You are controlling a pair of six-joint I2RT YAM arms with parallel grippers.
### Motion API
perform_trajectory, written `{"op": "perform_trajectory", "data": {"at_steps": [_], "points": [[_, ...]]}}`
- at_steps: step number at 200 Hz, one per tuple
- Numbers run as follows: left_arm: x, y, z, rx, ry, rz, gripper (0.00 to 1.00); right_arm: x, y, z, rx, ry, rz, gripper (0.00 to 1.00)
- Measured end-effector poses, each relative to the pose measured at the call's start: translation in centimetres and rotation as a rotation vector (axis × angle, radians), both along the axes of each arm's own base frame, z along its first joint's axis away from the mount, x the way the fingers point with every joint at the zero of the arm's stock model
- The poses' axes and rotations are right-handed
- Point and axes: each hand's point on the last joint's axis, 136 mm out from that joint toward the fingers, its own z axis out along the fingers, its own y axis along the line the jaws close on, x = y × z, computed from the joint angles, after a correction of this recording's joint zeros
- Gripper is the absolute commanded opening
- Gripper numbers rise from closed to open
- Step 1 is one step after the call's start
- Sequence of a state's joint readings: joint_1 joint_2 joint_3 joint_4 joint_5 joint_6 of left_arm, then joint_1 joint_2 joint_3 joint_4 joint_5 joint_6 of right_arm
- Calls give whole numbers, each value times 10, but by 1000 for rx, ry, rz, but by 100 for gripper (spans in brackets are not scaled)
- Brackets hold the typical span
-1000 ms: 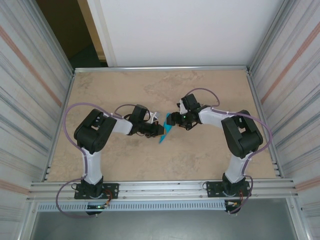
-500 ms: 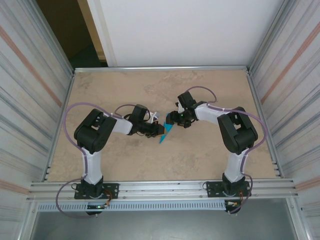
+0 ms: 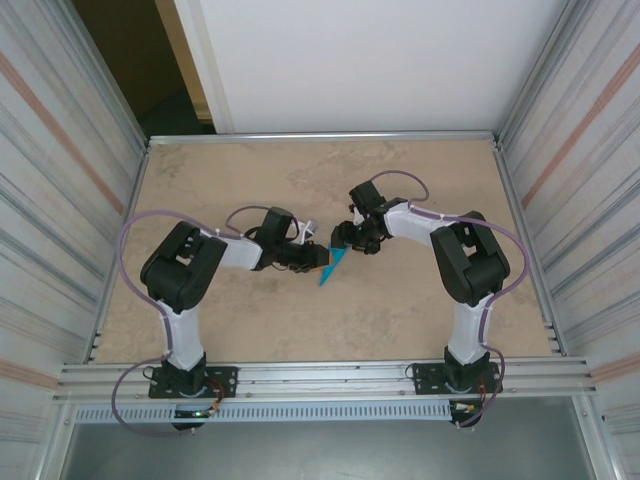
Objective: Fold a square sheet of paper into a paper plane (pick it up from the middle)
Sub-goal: Fold the wing for the fifth time at the center of the table.
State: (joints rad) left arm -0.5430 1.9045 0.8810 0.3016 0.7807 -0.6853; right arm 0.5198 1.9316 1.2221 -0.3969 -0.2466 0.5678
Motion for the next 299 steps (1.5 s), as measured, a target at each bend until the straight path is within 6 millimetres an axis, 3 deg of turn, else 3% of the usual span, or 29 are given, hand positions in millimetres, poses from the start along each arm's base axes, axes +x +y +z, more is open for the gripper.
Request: {"op": "perform_trajectory", "data": {"at_steps": [33,62,196,299], "points": [[0,3,3,25,-9,15,32,0,0,0,-2,4,0,66],[-6,8,-10,93,4,19,33,0,0,0,-3,8,-4,66],[-6,8,-19,256,-43,9,21,0,0,-5,-16,35,-28,66],[-5,9,-23,297,-25,15,20,0,-1,-6,-21,43,-32,62]]}}
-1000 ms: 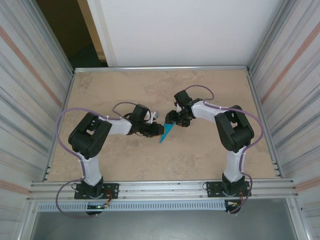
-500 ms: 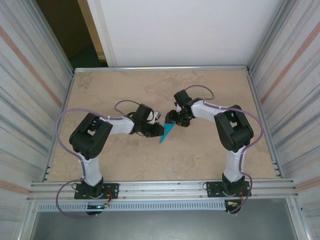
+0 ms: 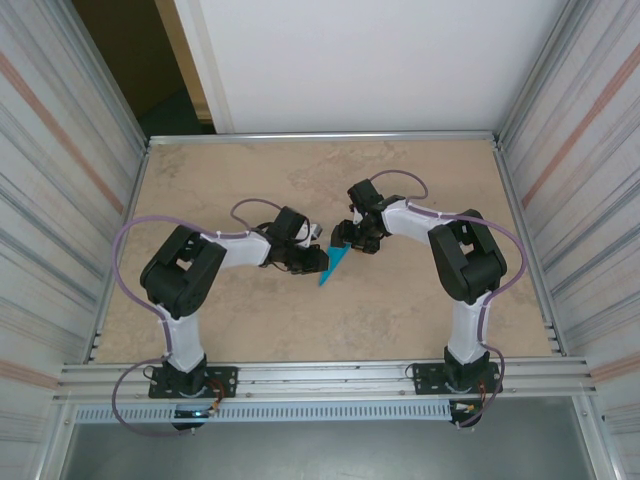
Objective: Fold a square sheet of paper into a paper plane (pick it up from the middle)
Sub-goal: Fold the wing for the fifth time at the center of the table.
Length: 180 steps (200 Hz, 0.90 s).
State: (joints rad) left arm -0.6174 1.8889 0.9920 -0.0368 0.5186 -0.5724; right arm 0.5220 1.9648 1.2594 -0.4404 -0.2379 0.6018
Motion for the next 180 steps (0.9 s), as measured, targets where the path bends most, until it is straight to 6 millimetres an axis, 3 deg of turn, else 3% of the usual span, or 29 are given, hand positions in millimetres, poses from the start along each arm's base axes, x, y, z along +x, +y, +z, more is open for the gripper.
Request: {"op": "perform_trajectory", "data": {"at_steps": [43,69,180], "points": [[1,0,-1,17,18,2,20,0,-4,0,27,-7,-6,56],[1,0,-1,22,25,2,20,0,-4,2,67,-10,2,61],[1,0,-3,40,51,2,19,-5,0,4,101,-86,118,64]]}}
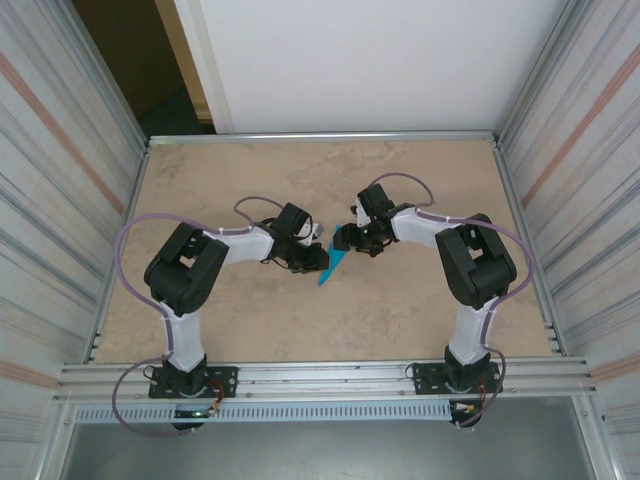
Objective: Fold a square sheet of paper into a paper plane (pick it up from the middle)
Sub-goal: Fold the wing for the fifth time at the center of the table.
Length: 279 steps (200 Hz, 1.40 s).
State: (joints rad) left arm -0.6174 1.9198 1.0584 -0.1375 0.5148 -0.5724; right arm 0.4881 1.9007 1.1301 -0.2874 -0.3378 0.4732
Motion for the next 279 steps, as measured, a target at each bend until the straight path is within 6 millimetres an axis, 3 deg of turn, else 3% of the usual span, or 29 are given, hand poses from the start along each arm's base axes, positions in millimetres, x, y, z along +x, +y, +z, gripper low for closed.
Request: {"op": "perform_trajectory", "data": {"at_steps": [56,279], "points": [[0,0,0,2,2,0,19,2,-6,-6,-40,11,-5,49],[0,-2,1,33,2,-1,22,2,-7,-13,-222,102,-44,51]]}}
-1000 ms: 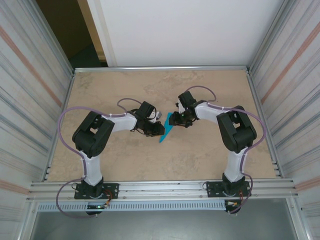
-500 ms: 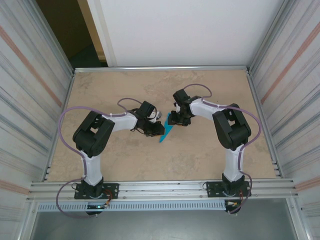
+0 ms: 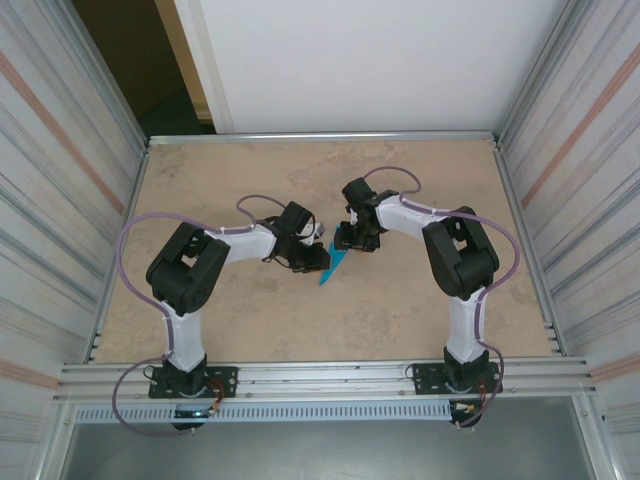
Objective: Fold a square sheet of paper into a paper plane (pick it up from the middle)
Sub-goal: Fold the wing for the fifth time at the center of the table.
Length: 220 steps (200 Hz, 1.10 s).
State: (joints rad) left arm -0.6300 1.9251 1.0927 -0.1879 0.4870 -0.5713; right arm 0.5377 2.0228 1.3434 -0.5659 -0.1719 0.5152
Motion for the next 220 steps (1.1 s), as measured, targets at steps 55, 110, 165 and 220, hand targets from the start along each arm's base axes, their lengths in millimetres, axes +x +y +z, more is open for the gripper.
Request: {"op": "perform_trajectory", "data": {"at_steps": [55,110,165,220], "points": [[-3,1,8,30,-35,3,29,0,0,-1,-4,6,0,52],[-7,9,39,3,-87,25,26,0,0,-1,-4,7,0,52],[-5,-11,59,-120,-110,14,20,0,0,-1,-4,7,0,53],[-8,-19,47,-136,-79,-8,19,0,1,-1,-6,14,-4,54]]}}
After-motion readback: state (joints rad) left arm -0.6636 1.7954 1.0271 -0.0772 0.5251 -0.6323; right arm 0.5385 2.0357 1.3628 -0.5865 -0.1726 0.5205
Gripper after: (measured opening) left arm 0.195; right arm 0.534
